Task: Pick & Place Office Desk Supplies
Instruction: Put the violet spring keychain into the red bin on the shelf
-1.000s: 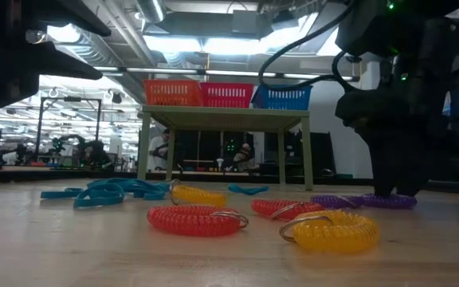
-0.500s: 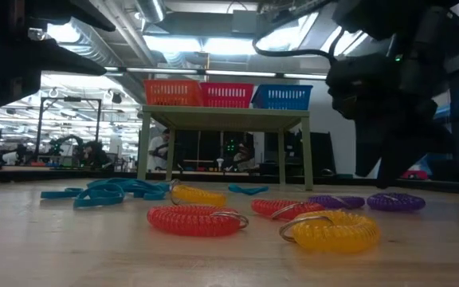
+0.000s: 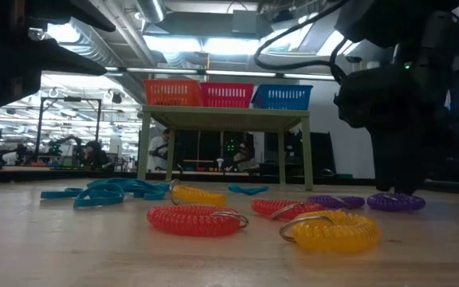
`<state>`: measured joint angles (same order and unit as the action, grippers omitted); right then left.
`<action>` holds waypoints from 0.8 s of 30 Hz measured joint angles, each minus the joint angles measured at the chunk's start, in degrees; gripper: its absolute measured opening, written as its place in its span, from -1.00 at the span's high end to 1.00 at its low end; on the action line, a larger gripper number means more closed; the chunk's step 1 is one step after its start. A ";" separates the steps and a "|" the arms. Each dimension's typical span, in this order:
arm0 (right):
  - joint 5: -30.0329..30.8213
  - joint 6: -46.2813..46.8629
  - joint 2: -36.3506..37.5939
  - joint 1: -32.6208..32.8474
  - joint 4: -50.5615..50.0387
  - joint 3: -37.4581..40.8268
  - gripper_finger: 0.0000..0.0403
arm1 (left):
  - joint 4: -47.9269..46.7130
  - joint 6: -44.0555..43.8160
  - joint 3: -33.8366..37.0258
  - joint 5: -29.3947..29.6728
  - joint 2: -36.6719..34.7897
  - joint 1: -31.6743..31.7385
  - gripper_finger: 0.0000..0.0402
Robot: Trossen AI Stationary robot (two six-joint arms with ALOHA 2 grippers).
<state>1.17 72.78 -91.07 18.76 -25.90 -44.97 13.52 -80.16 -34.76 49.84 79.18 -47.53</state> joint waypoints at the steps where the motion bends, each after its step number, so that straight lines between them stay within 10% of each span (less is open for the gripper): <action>1: -0.56 -0.24 -0.22 0.07 0.43 0.00 -0.02 | 0.02 0.00 0.00 0.00 0.00 0.00 0.09; 14: -1.28 -2.54 -1.09 0.20 -1.39 -0.07 0.01 | -0.27 0.40 0.00 -0.07 0.00 0.09 0.09; 24: 1.64 -2.06 -1.24 0.05 -2.86 -0.07 0.64 | -0.24 0.06 0.00 -0.15 0.00 0.11 0.09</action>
<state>2.82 70.72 -92.31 18.81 -28.76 -45.04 13.28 -80.10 -34.76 49.69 79.18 -47.42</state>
